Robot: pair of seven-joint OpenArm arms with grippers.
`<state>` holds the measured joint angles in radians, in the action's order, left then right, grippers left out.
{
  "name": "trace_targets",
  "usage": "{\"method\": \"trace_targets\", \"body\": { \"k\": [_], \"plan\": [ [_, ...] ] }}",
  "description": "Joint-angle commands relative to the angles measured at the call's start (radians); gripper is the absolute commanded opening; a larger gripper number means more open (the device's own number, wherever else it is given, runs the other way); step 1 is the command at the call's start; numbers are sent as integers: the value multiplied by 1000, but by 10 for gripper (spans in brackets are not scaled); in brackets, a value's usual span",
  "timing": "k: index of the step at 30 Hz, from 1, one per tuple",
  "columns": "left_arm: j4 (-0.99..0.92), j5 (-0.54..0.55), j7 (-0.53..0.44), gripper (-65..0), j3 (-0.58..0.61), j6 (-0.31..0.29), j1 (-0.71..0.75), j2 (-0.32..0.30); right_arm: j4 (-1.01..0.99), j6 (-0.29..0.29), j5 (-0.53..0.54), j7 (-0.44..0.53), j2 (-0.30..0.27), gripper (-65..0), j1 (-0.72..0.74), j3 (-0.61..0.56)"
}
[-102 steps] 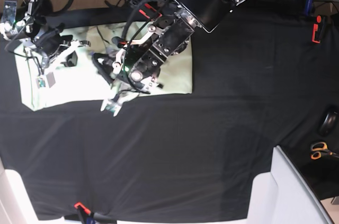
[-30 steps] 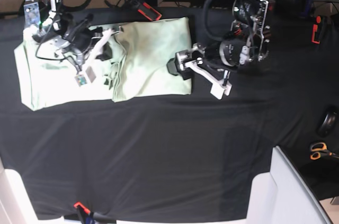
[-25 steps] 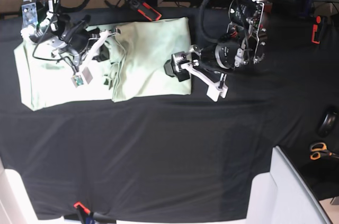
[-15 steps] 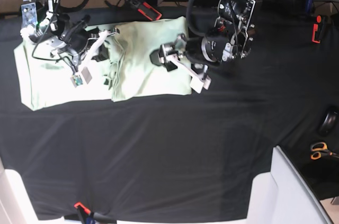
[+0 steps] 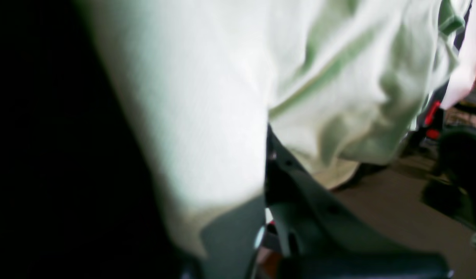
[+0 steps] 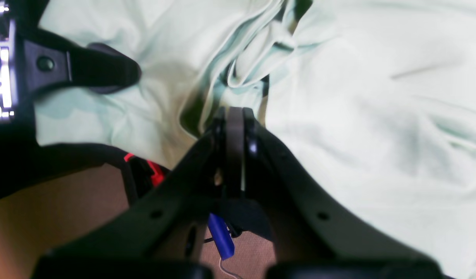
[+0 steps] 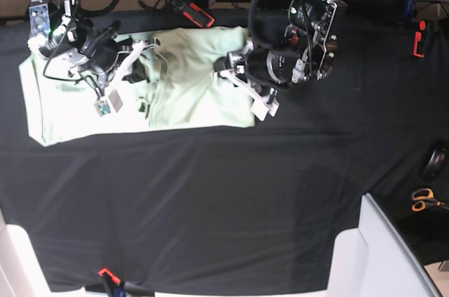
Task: Fold the T-shirt properly
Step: 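Grasp the shirt edge with the left gripper and pull it outward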
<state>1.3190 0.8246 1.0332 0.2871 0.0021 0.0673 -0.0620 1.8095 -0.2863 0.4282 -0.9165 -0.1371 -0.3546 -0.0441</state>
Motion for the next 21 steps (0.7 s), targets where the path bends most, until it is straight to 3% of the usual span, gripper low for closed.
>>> {"method": "trace_targets", "body": {
  "k": [1,7,21],
  "plan": [
    [15,-14,-6,-650,-2,2,-21,-2,20,-4,16,15,-5,-649,4,3],
    [15,-64,-6,-650,-6,2,-53,-6,20,-4,16,17,17,-649,4,95],
    [15,-64,-4,-650,-4,5,-119,-135,19,-4,18,17,26,-649,12,306]
  ]
}}
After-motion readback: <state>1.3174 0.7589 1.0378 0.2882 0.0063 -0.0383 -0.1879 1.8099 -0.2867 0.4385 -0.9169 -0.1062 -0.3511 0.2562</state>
